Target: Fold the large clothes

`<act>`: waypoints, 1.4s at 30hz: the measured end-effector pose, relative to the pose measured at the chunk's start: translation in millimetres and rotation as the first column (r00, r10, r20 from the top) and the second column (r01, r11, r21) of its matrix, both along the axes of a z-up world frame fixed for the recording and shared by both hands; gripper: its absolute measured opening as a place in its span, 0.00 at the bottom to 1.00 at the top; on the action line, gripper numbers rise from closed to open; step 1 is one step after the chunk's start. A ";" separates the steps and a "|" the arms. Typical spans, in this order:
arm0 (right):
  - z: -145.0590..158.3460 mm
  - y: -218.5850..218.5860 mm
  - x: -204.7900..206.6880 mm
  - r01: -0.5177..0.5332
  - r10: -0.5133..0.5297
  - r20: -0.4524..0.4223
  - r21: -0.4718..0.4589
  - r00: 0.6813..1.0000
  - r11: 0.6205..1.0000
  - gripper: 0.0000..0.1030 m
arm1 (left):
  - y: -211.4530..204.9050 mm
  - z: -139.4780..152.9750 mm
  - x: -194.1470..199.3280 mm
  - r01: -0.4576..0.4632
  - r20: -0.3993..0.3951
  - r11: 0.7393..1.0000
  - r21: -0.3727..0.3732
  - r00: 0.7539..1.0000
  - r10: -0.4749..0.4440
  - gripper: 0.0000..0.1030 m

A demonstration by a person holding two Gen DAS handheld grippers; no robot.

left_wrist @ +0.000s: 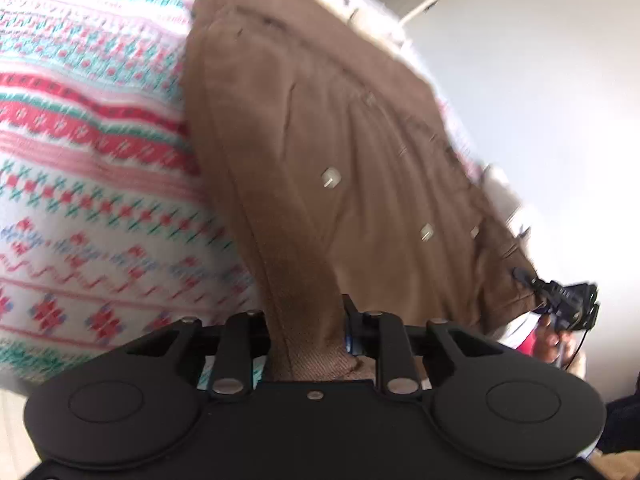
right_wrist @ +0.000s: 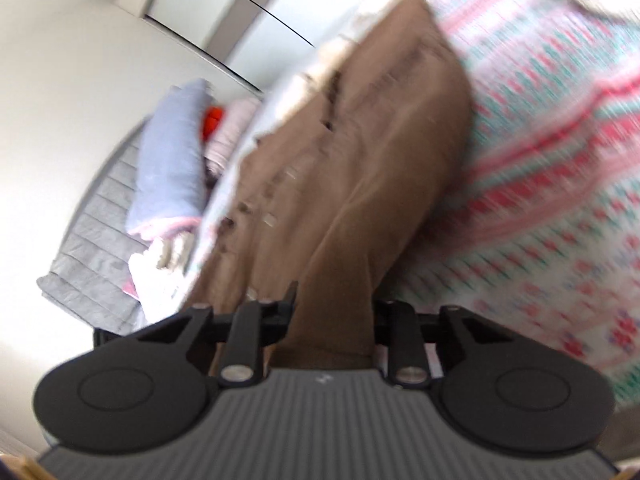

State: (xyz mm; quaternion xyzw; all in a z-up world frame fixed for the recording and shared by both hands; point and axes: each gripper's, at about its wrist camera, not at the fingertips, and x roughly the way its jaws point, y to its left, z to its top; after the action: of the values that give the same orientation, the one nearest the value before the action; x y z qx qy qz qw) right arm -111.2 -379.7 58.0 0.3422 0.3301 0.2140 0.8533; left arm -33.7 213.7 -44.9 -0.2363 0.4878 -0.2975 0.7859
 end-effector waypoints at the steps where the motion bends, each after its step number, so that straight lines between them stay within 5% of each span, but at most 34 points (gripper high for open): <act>1: 5.4 3.2 1.4 0.004 -0.004 0.025 0.001 1.000 1.000 0.21 | -1.7 4.8 -1.7 -0.020 0.022 1.000 -0.005 1.000 0.021 0.21; 6: 39.3 16.7 19.1 0.055 -0.056 0.153 0.008 0.987 0.998 0.18 | -5.7 35.3 -0.6 -0.110 0.131 0.987 -0.119 0.983 0.126 0.18; 11: 77.7 20.3 50.8 0.136 -0.131 0.236 -0.005 0.963 0.991 0.18 | -6.0 74.1 23.0 -0.174 0.251 0.965 -0.197 0.942 0.221 0.17; 22: 121.9 -0.8 165.1 0.325 -0.308 0.262 -0.021 0.915 0.946 0.17 | -18.7 130.3 132.0 -0.350 0.425 0.906 -0.238 0.801 0.422 0.16; 30: 103.1 -23.2 276.4 0.439 -0.421 0.212 -0.045 0.882 0.897 0.17 | -49.2 113.9 255.9 -0.434 0.553 0.878 -0.202 0.689 0.468 0.17; 39: 24.8 -21.2 394.1 0.484 -0.478 0.076 -0.128 0.875 0.866 0.19 | -79.1 15.3 370.0 -0.523 0.508 0.850 -0.060 0.718 0.477 0.21; 42: -10.5 -27.5 407.6 0.478 -0.473 0.069 -0.101 0.878 0.872 0.19 | -75.0 -12.6 380.2 -0.525 0.446 0.846 -0.091 0.738 0.507 0.21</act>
State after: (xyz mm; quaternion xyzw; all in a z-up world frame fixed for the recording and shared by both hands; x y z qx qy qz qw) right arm 296.5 -407.2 47.4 0.3585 0.2296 -0.0147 0.9047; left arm 346.4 138.7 -57.4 -0.2700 0.2121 -0.1048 0.9333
